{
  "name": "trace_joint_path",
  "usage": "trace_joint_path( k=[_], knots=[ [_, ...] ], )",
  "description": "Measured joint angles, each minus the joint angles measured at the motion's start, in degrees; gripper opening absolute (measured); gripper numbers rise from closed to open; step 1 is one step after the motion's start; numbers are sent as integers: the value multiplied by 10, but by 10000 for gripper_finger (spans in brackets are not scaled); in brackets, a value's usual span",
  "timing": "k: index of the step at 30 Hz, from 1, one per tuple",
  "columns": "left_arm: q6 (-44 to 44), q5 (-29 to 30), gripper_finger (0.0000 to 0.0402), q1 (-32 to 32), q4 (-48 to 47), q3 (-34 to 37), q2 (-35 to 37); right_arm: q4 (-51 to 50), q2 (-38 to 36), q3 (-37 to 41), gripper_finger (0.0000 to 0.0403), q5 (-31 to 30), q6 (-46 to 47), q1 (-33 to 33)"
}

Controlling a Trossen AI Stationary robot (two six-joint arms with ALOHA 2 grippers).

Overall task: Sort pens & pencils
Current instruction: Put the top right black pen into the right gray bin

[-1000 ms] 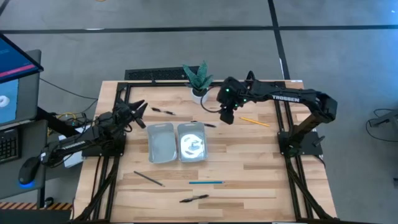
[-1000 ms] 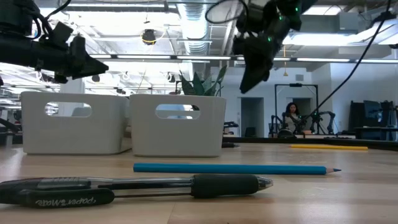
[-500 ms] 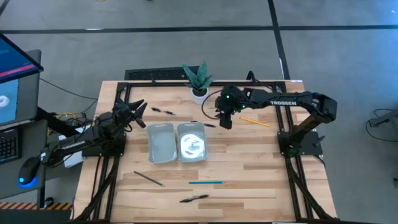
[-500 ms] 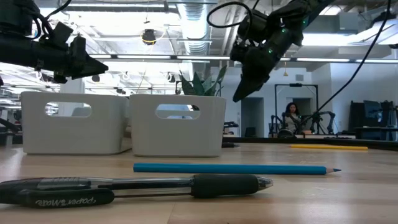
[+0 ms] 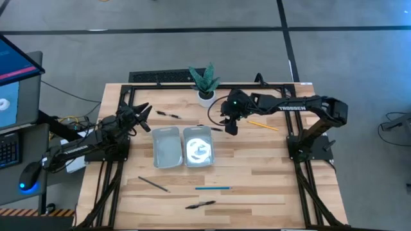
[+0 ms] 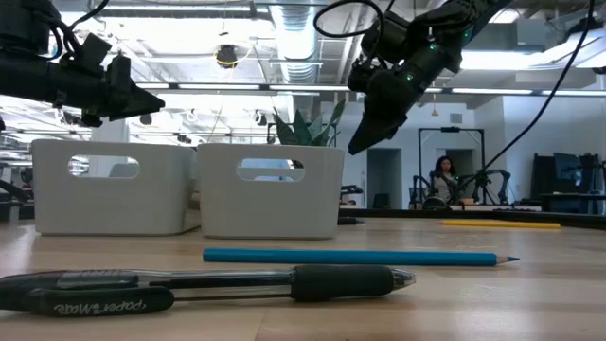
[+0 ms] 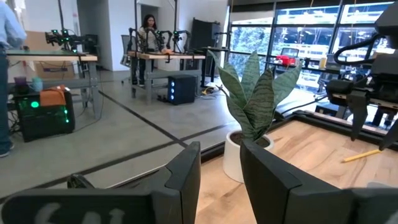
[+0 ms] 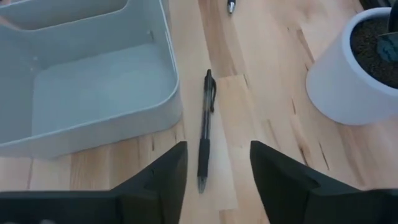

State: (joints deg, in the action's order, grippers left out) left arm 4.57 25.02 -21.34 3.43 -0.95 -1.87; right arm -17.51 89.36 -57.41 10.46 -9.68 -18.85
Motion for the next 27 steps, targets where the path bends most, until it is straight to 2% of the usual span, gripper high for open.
trace_joint_path(
  k=[6, 17, 27],
  knots=[
    [0, -3, 103, 0, 0, 0, 0, -2, 0, 0, 234, 0, 27, 5],
    [0, -3, 103, 0, 0, 0, 0, -4, 2, 0, 228, -7, 23, 7],
    [-1, -5, 103, 0, 0, 0, 0, 7, 108, 1, 224, -20, 21, 24]
  ],
)
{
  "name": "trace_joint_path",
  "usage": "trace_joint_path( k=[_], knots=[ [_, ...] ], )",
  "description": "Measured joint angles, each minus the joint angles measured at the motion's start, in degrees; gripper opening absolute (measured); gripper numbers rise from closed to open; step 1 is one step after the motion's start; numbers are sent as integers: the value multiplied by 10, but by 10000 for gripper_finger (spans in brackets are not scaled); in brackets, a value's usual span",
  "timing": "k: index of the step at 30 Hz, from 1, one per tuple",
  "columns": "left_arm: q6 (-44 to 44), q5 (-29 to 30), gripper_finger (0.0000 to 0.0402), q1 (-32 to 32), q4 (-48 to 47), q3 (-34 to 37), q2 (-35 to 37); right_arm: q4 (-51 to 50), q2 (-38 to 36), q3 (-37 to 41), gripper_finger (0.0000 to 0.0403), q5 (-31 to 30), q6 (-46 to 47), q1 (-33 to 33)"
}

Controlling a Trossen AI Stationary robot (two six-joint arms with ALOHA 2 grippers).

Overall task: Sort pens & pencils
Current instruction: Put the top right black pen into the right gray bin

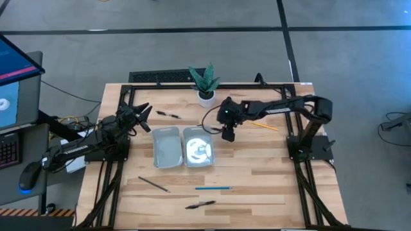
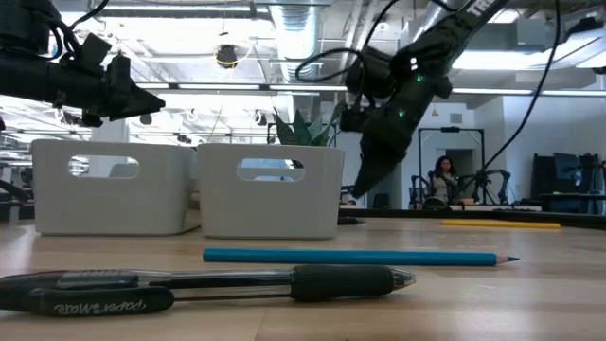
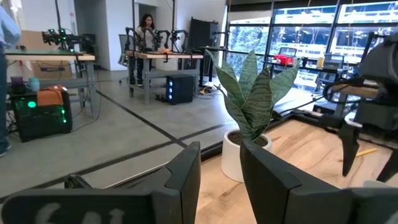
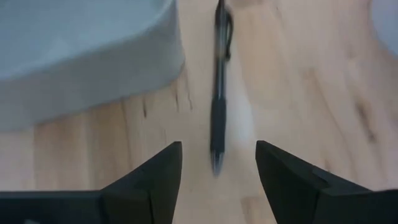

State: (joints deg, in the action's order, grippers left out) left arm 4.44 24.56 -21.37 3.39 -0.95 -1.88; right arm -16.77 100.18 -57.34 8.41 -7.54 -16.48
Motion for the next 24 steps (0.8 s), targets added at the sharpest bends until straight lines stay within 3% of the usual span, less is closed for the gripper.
trace_joint_path(
  k=[16, 24],
  knots=[
    [-1, 0, 103, 0, 0, 0, 0, 44, 84, -4, 203, -32, -18, 11],
    [-18, 1, 103, 0, 0, 0, 0, 60, 86, -3, 151, -68, -20, 29]
  ],
)
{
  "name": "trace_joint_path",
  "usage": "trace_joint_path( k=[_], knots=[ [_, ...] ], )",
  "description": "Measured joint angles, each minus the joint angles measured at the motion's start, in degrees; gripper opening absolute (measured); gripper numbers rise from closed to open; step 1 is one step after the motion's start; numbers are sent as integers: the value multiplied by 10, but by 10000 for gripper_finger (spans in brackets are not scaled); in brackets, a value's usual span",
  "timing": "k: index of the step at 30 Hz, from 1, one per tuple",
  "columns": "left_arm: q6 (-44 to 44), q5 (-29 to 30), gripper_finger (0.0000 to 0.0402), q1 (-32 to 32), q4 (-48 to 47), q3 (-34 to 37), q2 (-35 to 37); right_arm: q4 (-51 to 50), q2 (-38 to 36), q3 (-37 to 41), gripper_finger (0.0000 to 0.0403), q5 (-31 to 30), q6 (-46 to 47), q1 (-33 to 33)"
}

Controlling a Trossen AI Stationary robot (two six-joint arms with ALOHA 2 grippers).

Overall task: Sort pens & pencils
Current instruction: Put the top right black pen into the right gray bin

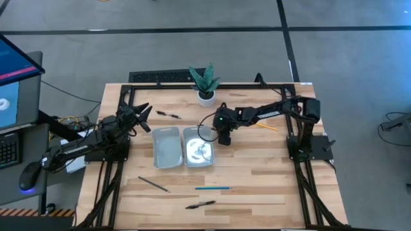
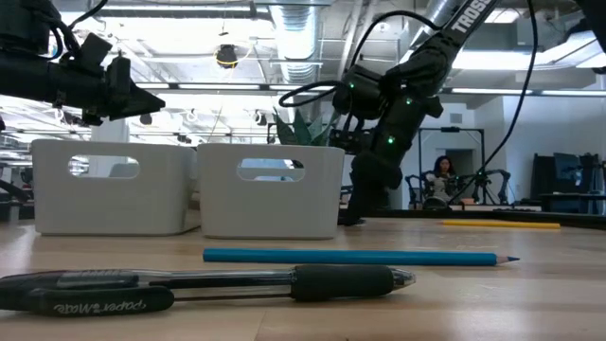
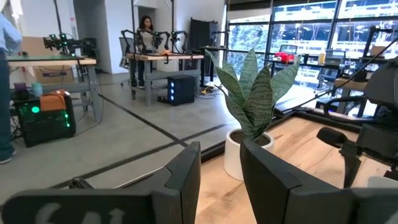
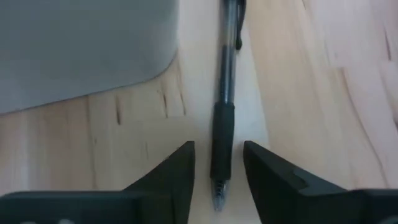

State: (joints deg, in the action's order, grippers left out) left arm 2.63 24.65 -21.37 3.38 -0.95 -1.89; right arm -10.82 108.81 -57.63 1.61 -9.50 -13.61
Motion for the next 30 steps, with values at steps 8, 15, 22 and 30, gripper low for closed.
trace_joint_path(
  k=[8, 15, 22, 30],
  knots=[
    [0, 1, 103, 0, 0, 0, 0, -2, 1, 0, 79, 3, 0, 7],
    [0, 1, 103, 0, 0, 0, 0, -12, 1, 0, 55, 3, 0, 7],
    [0, 1, 103, 0, 0, 0, 0, -16, -4, 0, 64, 6, 60, -3],
    [1, 1, 103, 0, 0, 0, 0, -39, -25, -7, 62, -8, 75, -19]
  ],
)
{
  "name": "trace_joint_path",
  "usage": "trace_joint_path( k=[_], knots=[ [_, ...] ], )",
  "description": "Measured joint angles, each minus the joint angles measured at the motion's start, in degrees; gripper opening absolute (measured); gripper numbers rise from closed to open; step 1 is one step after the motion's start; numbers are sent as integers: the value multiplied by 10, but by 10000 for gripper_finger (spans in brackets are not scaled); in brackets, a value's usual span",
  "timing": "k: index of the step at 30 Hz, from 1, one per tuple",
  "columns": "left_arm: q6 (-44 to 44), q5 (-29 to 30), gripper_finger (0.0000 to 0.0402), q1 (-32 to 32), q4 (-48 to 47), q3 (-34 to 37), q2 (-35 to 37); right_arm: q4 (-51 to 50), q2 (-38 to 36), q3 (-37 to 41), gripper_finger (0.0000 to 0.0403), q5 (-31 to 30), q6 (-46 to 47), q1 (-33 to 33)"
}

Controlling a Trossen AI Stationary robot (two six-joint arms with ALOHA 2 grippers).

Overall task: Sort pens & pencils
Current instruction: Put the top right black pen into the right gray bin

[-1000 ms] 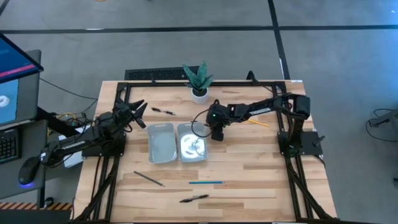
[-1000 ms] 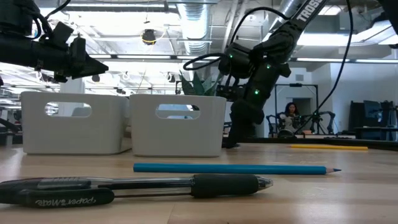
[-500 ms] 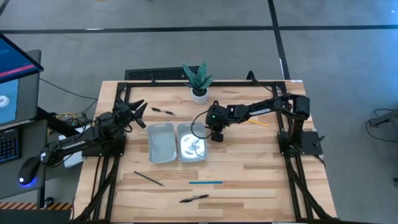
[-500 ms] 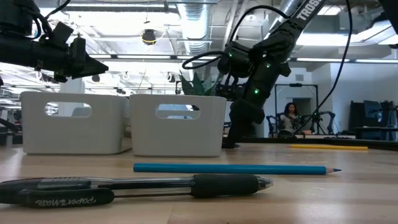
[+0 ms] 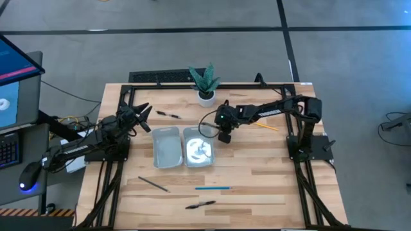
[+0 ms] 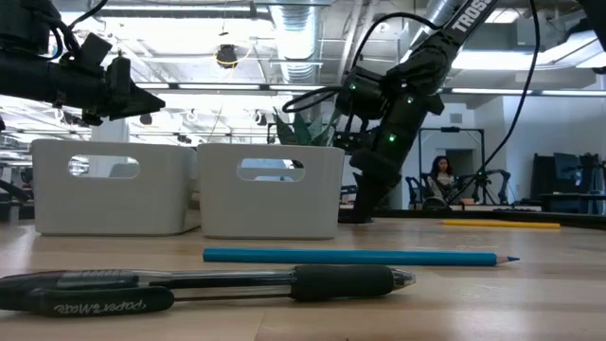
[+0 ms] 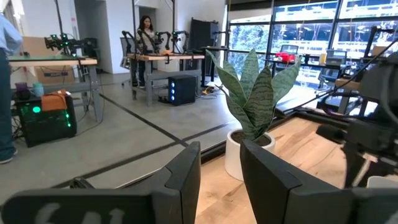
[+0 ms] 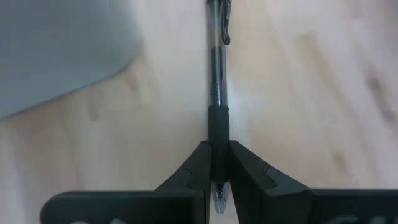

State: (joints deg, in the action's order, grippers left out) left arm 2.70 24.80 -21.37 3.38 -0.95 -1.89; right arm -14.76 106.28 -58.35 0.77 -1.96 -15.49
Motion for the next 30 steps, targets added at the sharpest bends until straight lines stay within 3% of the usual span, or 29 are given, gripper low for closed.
trace_joint_path(
  k=[21, 30],
  knots=[
    [0, 0, 103, 0, 0, 0, 0, -84, -99, -57, 62, 8, 84, -41],
    [0, 0, 103, 0, 0, 0, 0, -80, -147, -76, 62, 40, 209, -10]
  ],
)
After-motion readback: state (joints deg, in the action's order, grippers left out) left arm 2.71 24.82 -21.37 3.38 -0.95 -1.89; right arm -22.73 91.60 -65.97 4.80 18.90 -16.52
